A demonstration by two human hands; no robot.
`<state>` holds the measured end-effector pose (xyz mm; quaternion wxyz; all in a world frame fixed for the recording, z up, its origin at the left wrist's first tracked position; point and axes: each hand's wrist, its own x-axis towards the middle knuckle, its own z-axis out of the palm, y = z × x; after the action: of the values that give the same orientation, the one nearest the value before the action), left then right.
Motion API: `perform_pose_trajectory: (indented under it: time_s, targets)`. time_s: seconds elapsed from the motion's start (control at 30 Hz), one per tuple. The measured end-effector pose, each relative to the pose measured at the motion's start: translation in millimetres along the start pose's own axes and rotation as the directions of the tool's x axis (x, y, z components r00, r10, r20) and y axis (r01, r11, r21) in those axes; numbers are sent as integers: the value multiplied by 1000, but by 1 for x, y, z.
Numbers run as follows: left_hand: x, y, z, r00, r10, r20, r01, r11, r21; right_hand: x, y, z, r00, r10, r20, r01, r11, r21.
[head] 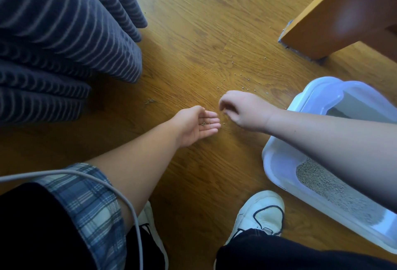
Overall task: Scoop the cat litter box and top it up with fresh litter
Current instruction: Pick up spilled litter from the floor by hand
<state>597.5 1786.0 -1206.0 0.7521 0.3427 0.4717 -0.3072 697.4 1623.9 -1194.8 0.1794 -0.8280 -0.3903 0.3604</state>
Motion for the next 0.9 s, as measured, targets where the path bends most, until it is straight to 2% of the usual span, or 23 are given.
perform_pose_trajectory:
  time_s: [0.1, 0.2, 0.3, 0.77, 0.83, 0.9]
  targets:
    - [0, 5, -6, 998, 26, -51, -25, 999, 32, 0, 14, 0, 995, 71, 75, -62, 992, -113]
    - [0, 9, -13, 996, 37, -77, -32, 998, 58, -1, 10, 8, 986, 30, 163, -2, 985, -172]
    - [-2, 12, -16, 996, 30, -79, -25, 998, 60, 0, 6, 13, 981, -10, 191, 51, 976, -213]
    - [0, 5, -14, 998, -3, -62, 6, 999, 53, 6, -2, 27, 977, 12, 214, 85, 895, -438]
    - [0, 5, -13, 998, -2, -63, 5, 999, 53, 5, -3, 25, 982, 22, 186, 64, 895, -441]
    - [1, 4, -11, 998, -1, -60, 4, 999, 50, 4, -3, 20, 990, 36, 136, 14, 937, -349]
